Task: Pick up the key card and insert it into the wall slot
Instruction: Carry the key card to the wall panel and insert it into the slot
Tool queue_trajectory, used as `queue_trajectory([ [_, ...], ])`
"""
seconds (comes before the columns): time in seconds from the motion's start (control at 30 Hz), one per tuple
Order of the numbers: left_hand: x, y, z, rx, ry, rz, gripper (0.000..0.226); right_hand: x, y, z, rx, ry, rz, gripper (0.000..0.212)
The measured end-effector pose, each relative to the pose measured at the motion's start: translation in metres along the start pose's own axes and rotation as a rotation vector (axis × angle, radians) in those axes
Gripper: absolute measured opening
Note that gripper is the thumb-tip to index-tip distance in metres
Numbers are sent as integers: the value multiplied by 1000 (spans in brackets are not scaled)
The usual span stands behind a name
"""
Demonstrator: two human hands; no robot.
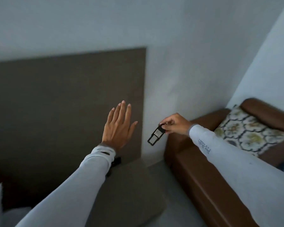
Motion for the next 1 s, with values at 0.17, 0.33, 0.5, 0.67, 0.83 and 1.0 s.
queue_trajectory([
  [0.17,66,89,-61,-34,117,185,67,-104,-31,-104,-5,285,-45,24],
  [0.33,108,207,-115,-109,224,357,66,-231,-42,-183,128,640,-66,30],
  [0.5,123,343,-166,-175,312,508,65,-368,-26,-247,111,864,-104,32],
  [0.67,110,494,-204,-226,367,639,66,-512,13,-294,95,1059,-137,30],
  [0.83,95,645,-236,-269,427,728,66,-661,47,-337,49,1193,-93,31],
  [1.0,74,782,-268,-324,477,815,67,-794,84,-364,122,1304,-61,22],
])
Point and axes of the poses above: each hand's wrist, its own x-axis towards the middle knuckle, its own z-axis out of the palm, y = z × x, the point moved 3 cm from there along x, towards the middle knuckle, and after that the axes turned 11 degrees about -y, right-handed, at the moved point
